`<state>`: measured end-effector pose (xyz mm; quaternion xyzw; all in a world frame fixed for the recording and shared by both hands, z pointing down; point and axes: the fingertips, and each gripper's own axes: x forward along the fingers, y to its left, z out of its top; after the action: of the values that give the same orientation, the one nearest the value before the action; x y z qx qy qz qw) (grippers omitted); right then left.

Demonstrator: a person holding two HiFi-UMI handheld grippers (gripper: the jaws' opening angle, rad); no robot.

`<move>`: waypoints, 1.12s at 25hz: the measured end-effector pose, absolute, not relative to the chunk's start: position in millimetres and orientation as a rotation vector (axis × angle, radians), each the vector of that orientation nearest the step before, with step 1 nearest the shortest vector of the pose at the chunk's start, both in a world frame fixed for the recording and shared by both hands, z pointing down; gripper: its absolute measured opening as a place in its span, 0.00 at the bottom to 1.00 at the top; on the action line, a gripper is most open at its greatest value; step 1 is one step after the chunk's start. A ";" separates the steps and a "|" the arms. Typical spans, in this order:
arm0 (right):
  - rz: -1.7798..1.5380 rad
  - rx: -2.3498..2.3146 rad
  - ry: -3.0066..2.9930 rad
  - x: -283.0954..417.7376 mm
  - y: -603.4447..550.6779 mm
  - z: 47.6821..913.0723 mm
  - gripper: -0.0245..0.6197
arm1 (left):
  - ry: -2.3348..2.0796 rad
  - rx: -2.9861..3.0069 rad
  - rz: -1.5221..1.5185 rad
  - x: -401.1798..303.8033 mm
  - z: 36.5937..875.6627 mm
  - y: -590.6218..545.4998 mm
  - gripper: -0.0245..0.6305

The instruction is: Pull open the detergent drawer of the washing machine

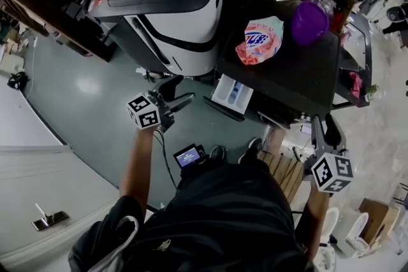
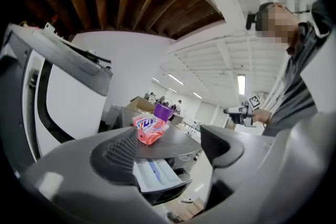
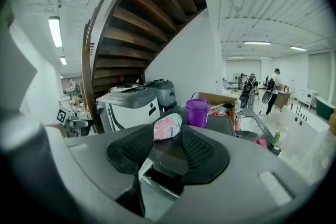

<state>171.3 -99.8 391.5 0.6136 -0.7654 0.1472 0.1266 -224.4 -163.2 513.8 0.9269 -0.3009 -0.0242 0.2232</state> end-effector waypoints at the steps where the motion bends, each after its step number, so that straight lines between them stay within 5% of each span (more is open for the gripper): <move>1: 0.417 1.797 -2.234 173.4 -99.4 389.1 0.30 | -0.860 2.591 -0.063 -223.8 503.3 -167.8 0.66; 28: 0.196 1.980 -2.247 189.3 -58.0 359.7 0.27 | -1.156 3.050 -0.028 -168.0 308.5 -152.5 0.62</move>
<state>189.3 -58.0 359.7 0.6580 -0.7469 0.0652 0.0701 -168.0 -152.5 308.5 0.9334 -0.3537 -0.0086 -0.0598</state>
